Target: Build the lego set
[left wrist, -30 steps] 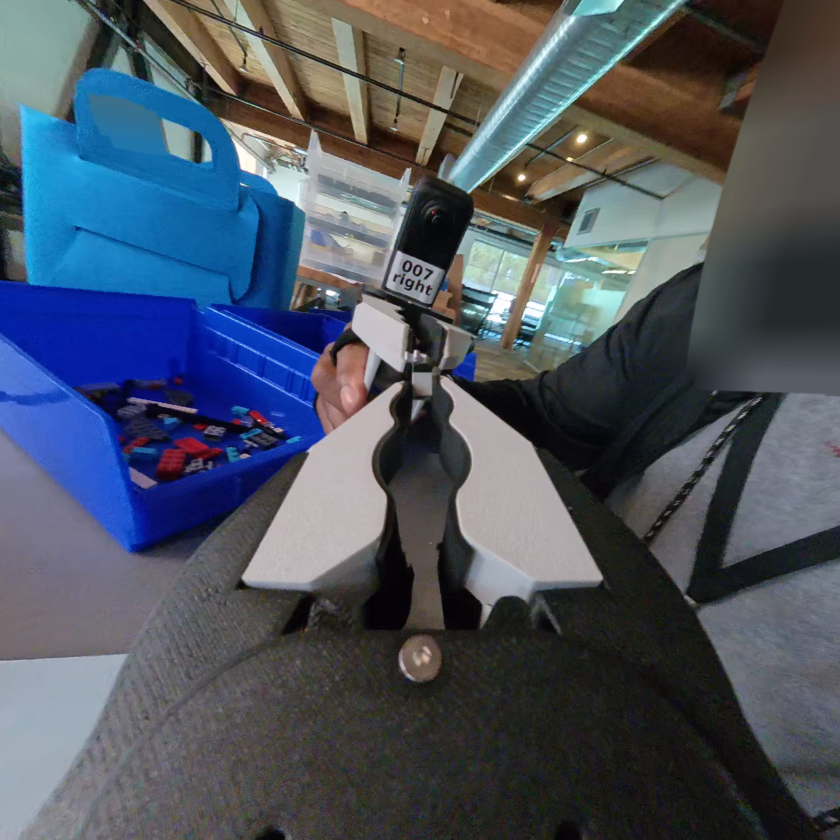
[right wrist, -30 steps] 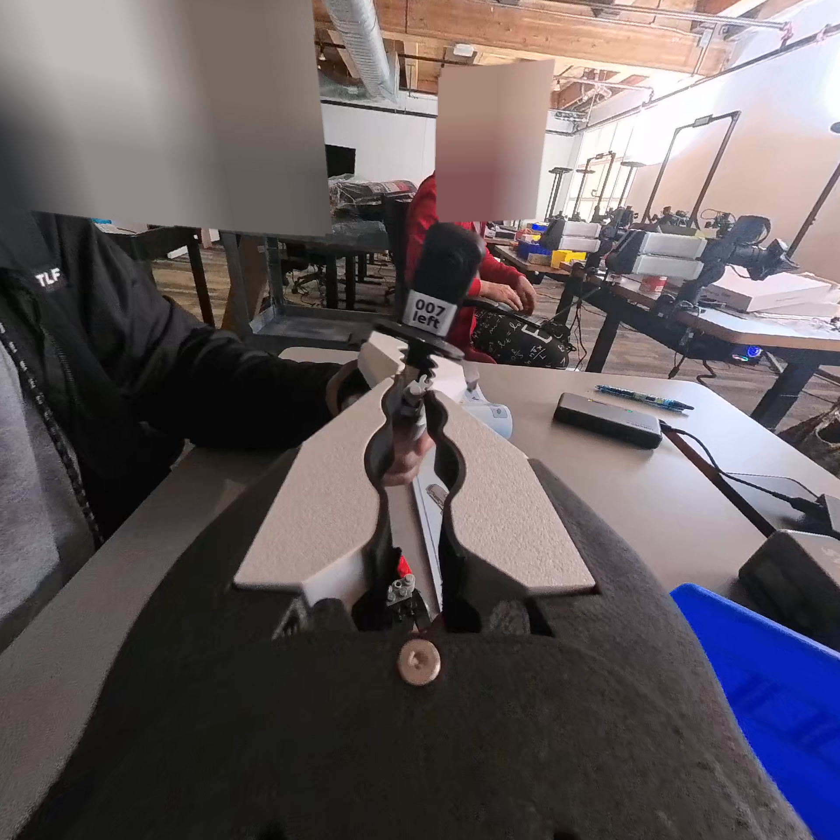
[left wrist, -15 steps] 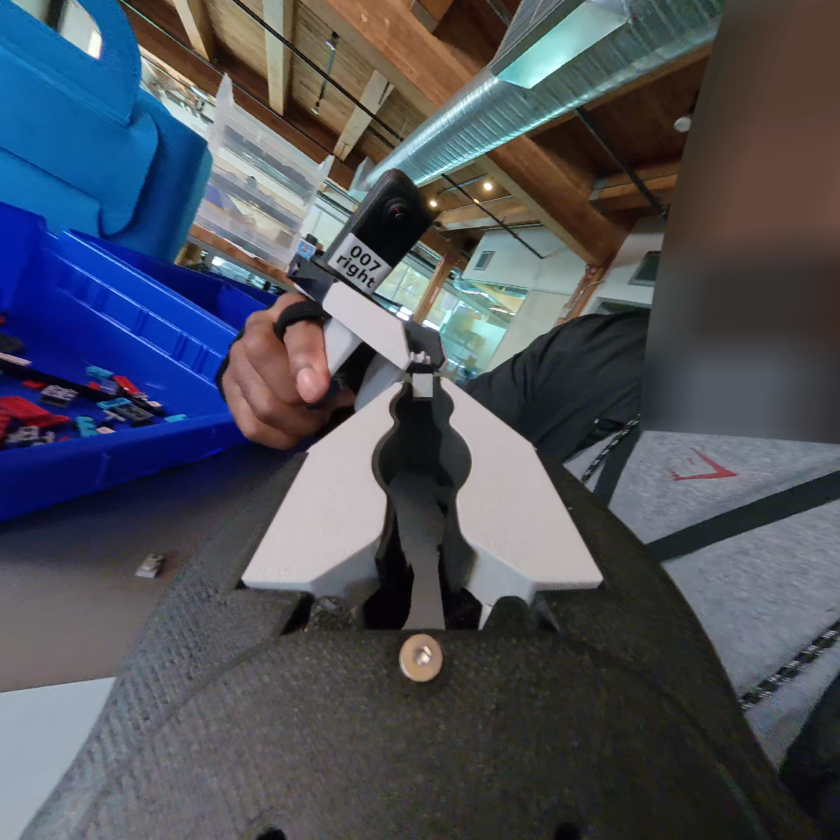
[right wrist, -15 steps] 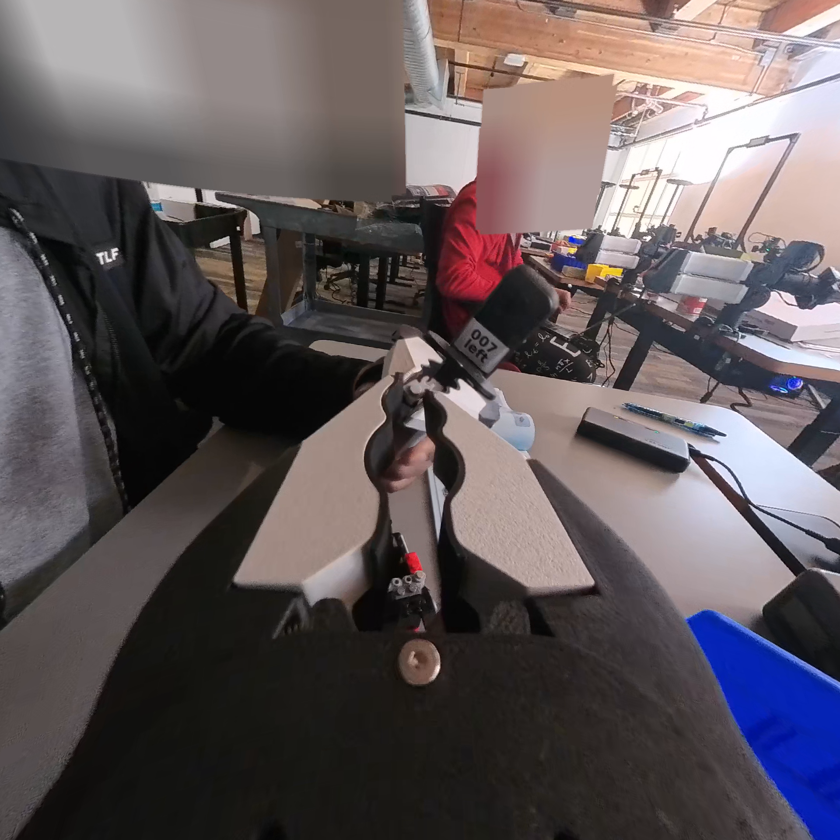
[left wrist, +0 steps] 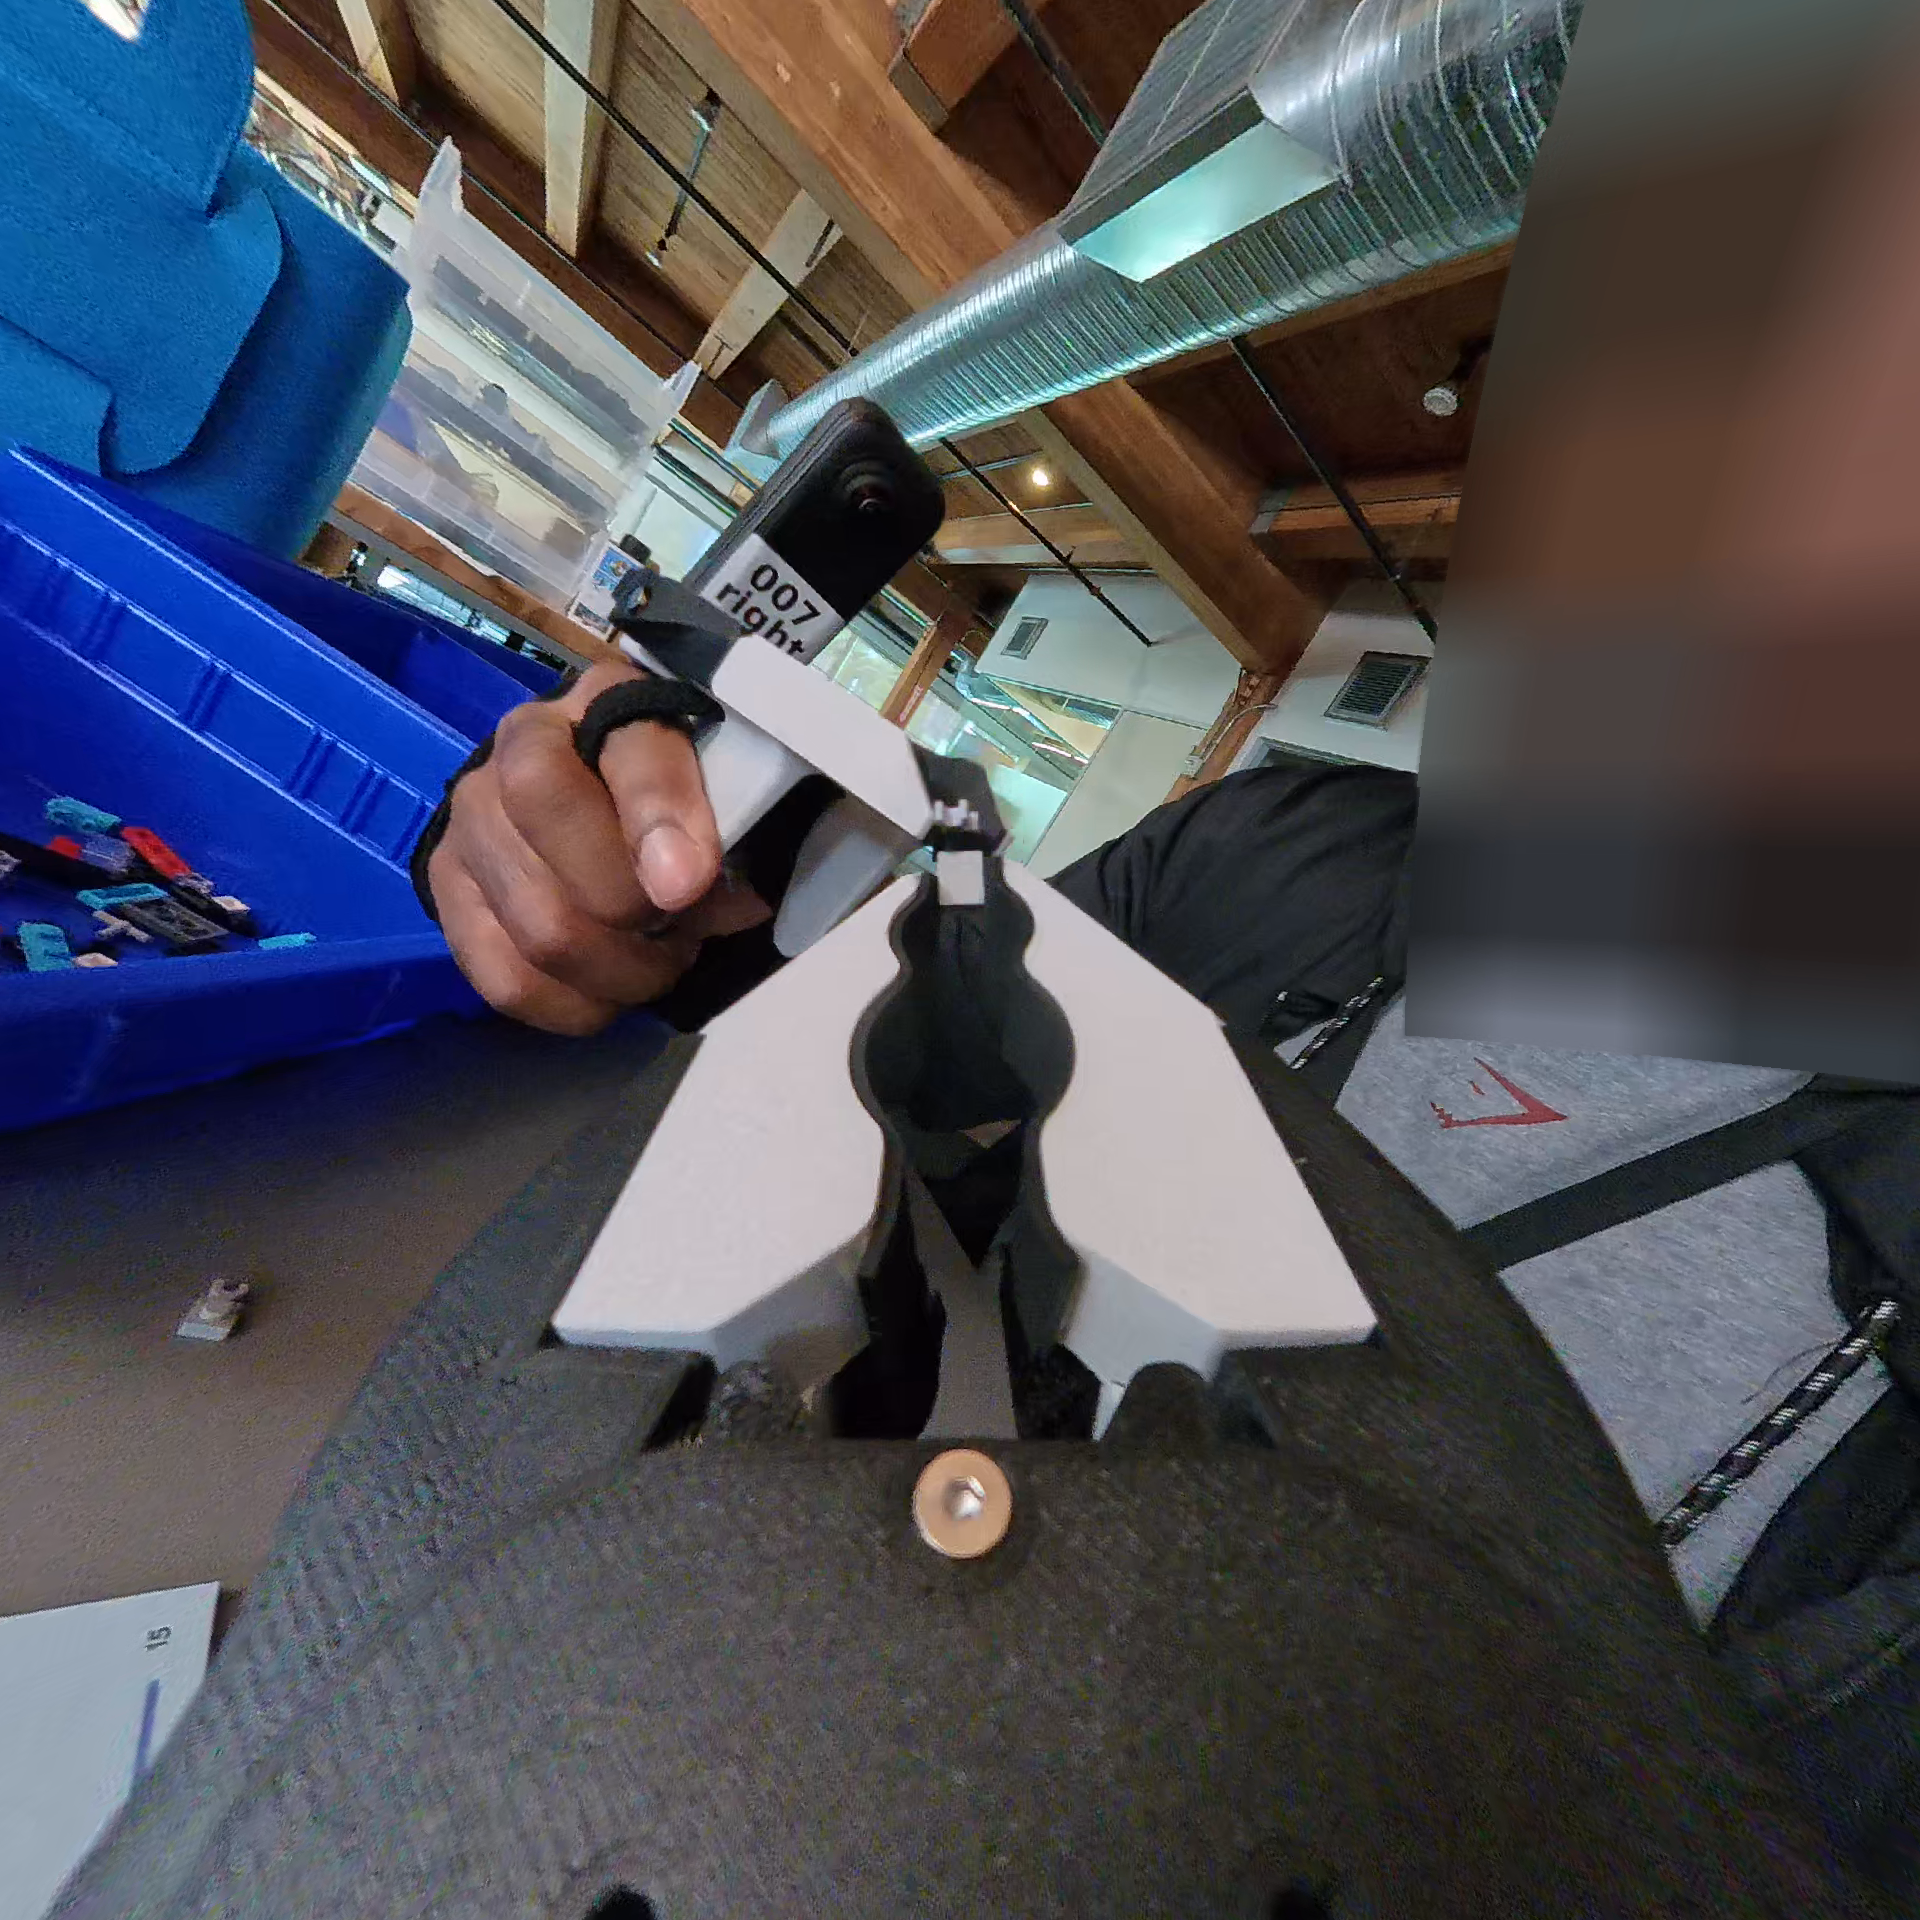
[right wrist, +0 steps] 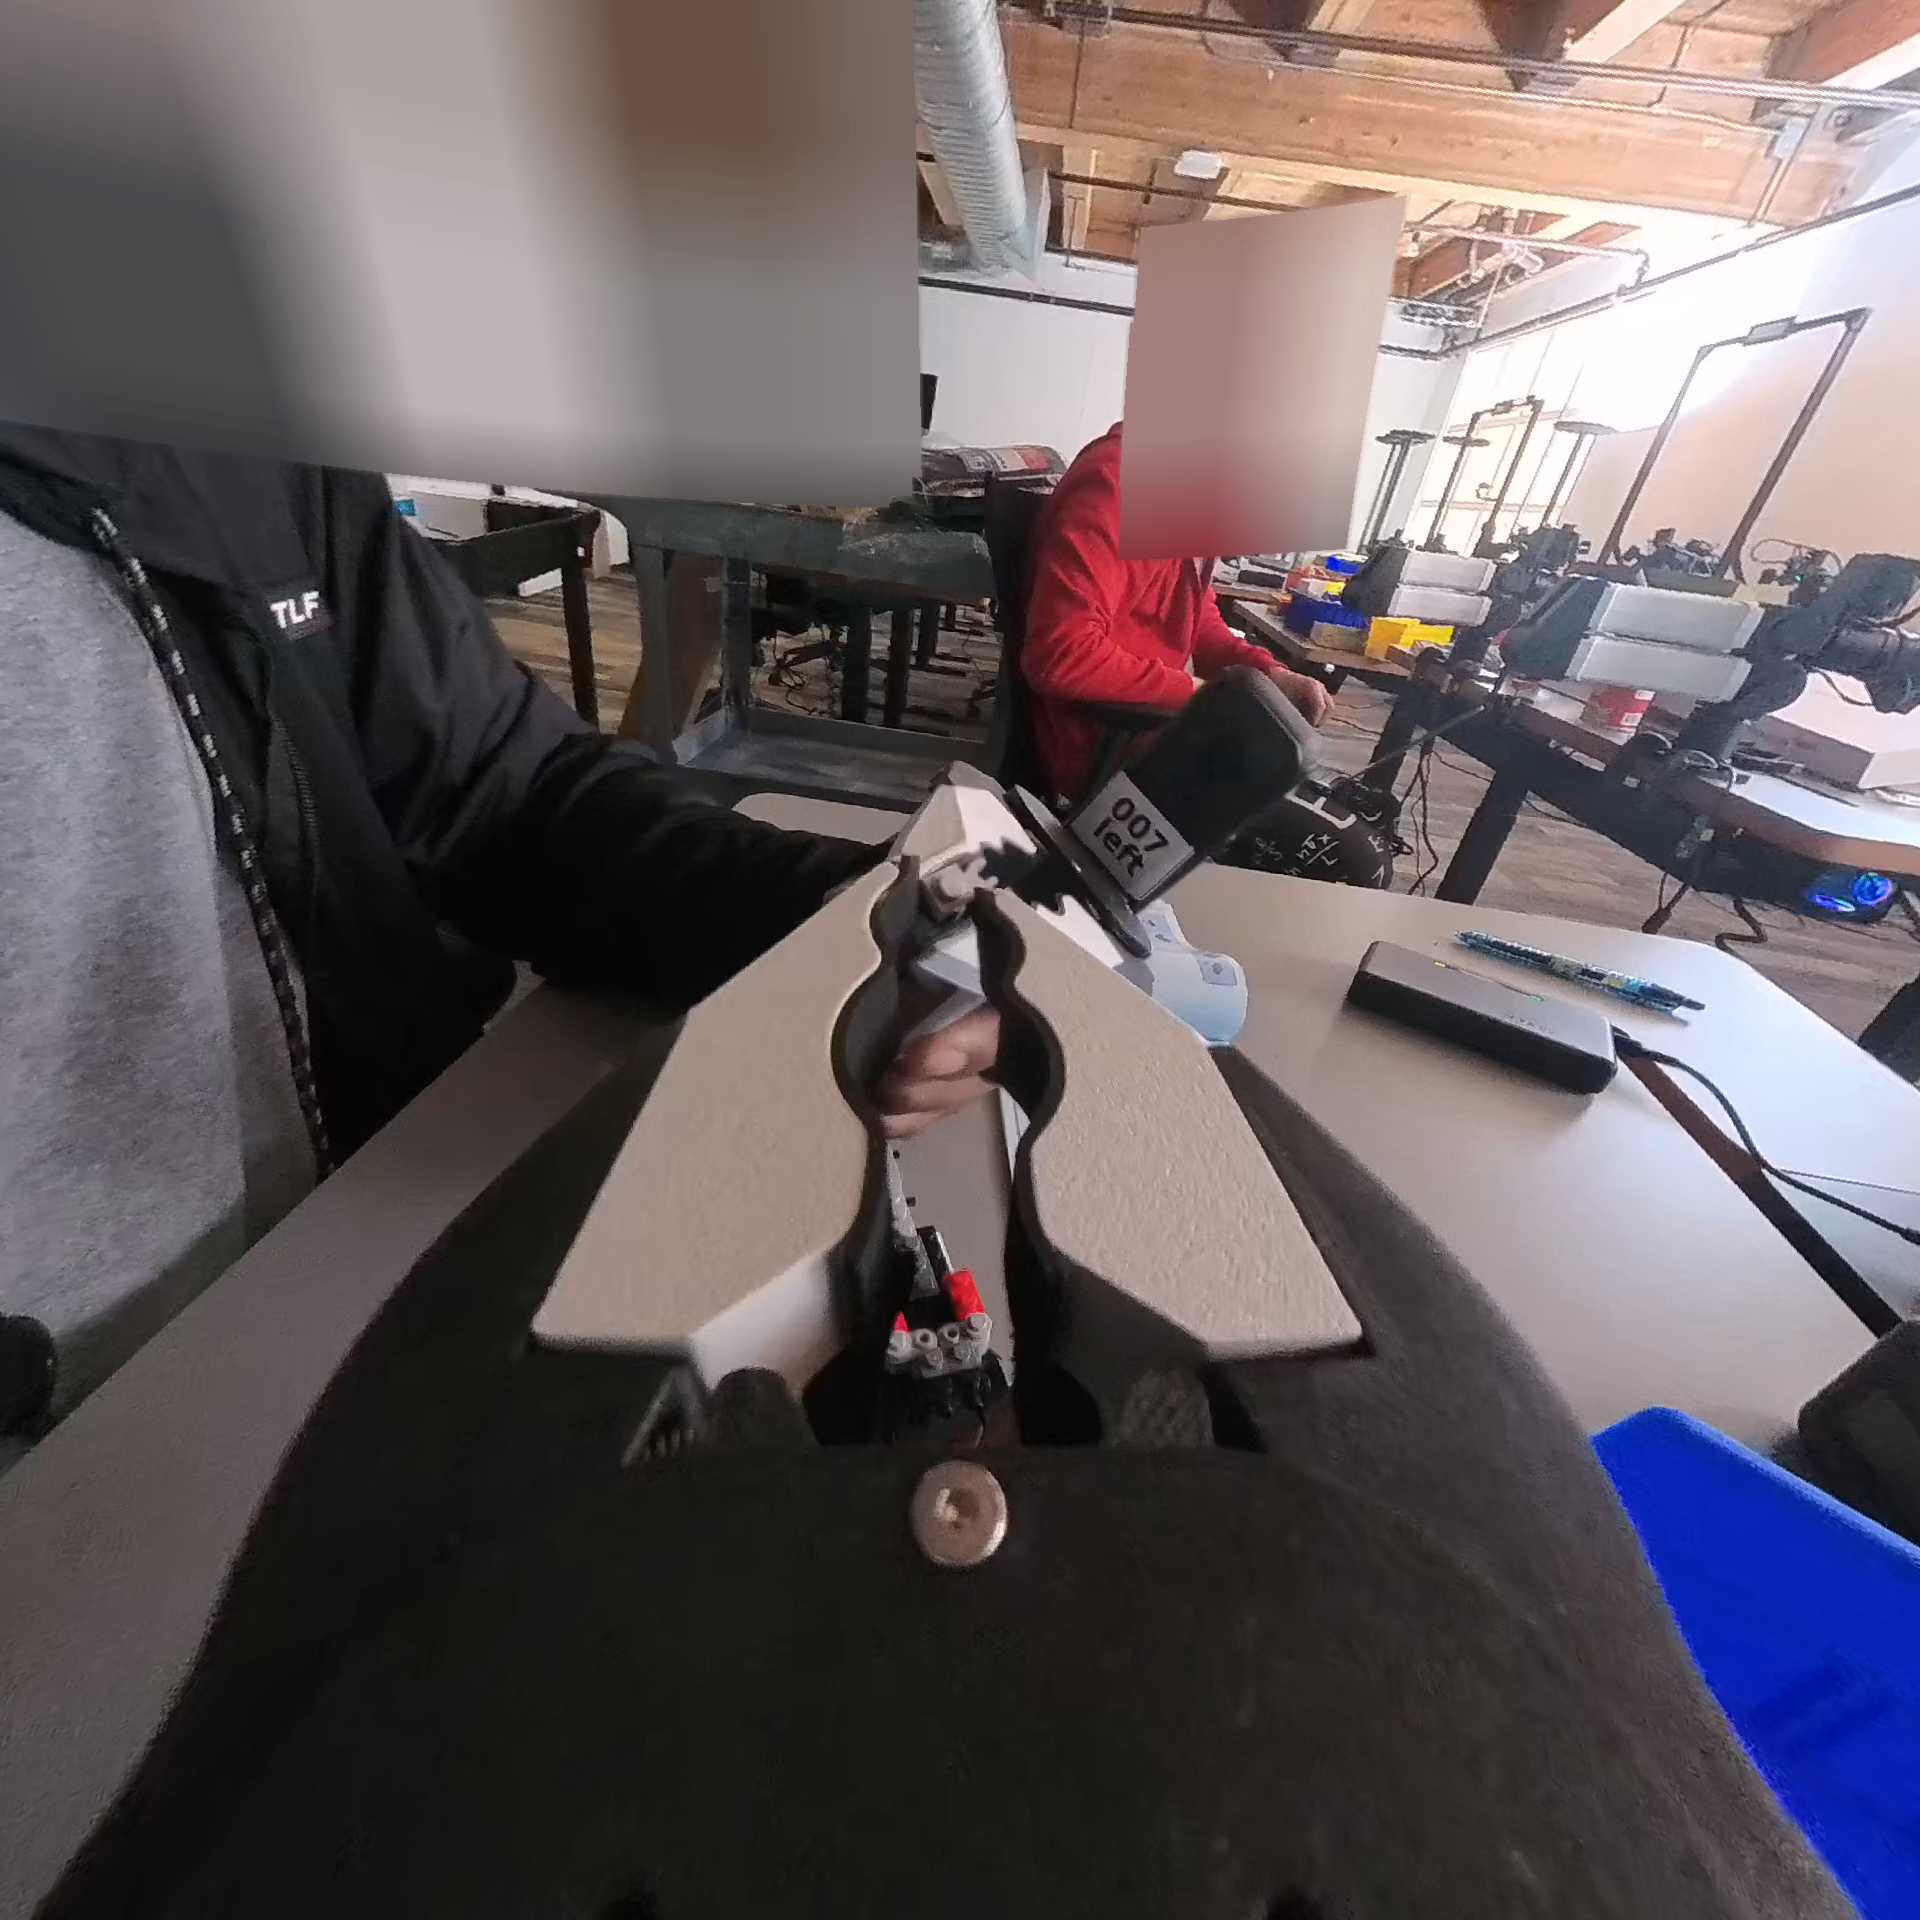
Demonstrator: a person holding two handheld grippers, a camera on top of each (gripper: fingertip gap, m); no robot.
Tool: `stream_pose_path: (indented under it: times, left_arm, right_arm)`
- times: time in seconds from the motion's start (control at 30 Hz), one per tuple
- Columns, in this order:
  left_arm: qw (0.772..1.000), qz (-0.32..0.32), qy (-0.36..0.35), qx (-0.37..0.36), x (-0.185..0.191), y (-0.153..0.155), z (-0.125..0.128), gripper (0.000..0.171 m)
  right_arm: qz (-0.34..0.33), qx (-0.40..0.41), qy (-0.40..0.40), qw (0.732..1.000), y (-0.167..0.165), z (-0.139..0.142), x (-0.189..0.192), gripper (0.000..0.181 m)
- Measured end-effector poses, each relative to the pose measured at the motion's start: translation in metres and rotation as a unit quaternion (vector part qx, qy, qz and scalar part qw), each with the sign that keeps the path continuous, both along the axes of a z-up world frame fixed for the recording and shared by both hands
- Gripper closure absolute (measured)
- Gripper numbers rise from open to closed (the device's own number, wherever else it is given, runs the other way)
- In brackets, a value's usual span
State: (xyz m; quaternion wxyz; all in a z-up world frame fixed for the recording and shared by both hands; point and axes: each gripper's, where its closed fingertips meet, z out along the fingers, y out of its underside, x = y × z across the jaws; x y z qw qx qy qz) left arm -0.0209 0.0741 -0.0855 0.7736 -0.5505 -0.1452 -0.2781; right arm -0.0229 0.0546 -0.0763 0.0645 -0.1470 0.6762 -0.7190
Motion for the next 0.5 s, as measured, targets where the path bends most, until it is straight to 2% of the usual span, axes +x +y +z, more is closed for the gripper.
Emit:
stream_pose_path:
  times: [0.23,0.5]
  left_arm:
    - [1.0,0.001,-0.002,0.017,0.0,-0.004,0.006,0.163]
    - [0.997,-0.045,-0.037,0.049,0.006,-0.005,0.01,0.163]
  right_arm:
    - [0.006,-0.019,-0.058,0.998,0.005,0.013,-0.006,0.165]
    - [0.007,-0.011,-0.015,1.0,0.002,0.007,0.002,0.164]
